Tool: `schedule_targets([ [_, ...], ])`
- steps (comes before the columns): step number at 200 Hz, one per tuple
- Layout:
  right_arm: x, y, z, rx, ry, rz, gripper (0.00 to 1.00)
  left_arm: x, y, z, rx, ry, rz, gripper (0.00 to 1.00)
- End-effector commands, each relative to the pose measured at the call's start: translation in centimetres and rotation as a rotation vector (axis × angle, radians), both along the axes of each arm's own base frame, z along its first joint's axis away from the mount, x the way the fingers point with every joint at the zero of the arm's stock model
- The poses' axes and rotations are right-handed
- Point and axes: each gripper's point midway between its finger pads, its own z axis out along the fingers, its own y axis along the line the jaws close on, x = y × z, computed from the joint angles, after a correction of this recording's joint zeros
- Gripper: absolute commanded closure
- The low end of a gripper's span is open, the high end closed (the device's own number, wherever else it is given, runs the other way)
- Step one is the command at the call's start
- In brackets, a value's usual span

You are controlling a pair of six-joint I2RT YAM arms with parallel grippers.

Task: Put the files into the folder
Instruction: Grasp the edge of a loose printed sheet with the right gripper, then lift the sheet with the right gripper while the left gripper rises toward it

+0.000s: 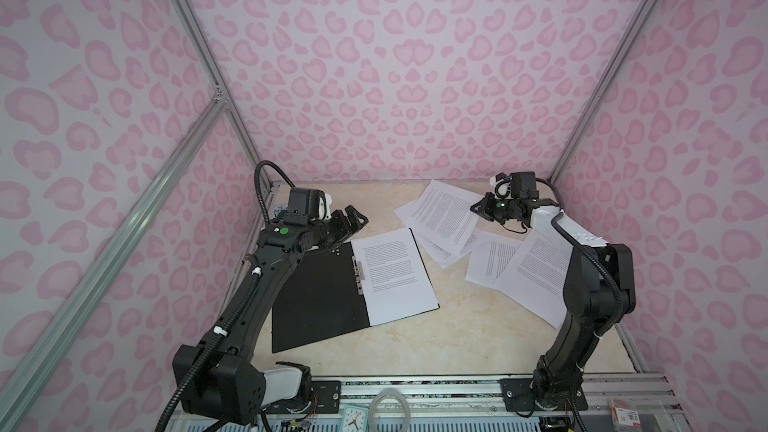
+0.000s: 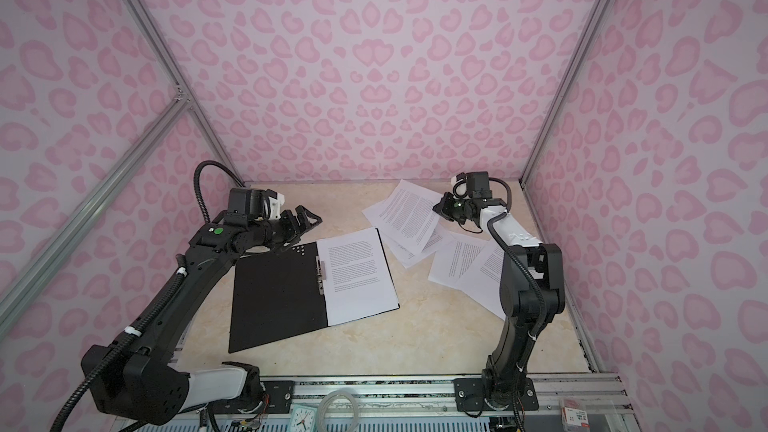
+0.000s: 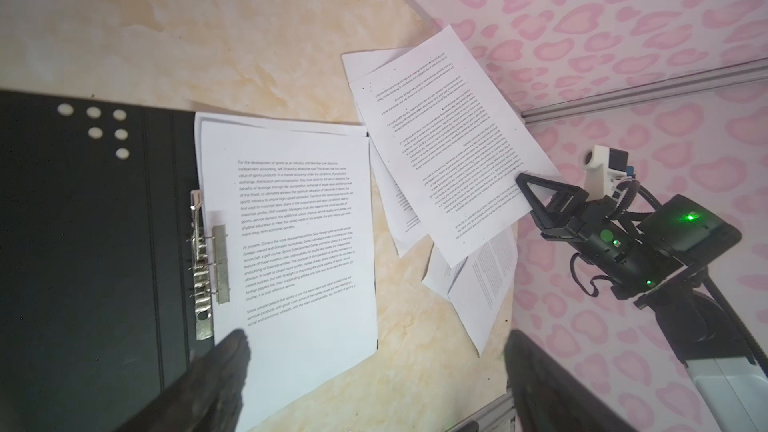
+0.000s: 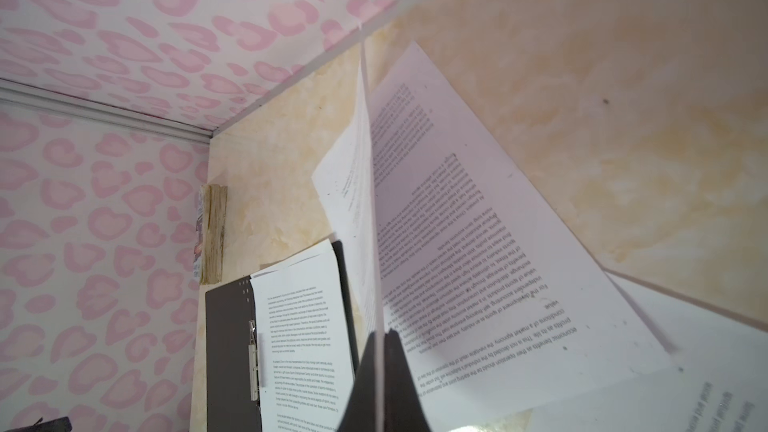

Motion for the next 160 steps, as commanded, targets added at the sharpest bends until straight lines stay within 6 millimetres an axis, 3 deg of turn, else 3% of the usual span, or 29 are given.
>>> schedule_targets([
  [1,-1.7,0.6,2.1,-0.126,-0.017,0.091,1.0,1.1,-1.0,4.3,-0.042,-0.162,-0.025,0.03],
  [36,-4.3,3.6,6.5,-0.332,-0.126,0.263,1.0,1.3,-3.5,8.6,0.034,-0.423,-0.12,0.03],
  [69,-7.1,6.5,10.1,-0.485,-0.285,0.385,1.0,-0.7,-6.3,12.5,0.195,-0.76,-0.291,0.03],
  [113,-12.5,11.7,13.3,-0.702,-0.56,0.652,1.0,-4.1,-7.9,13.8,0.472,-1.095,-0.573,0.03],
  [160,-16.0,13.6,15.5,-0.804,-0.719,0.786,1.0,-5.5,-8.4,13.9,0.597,-1.189,-0.75,0.02],
])
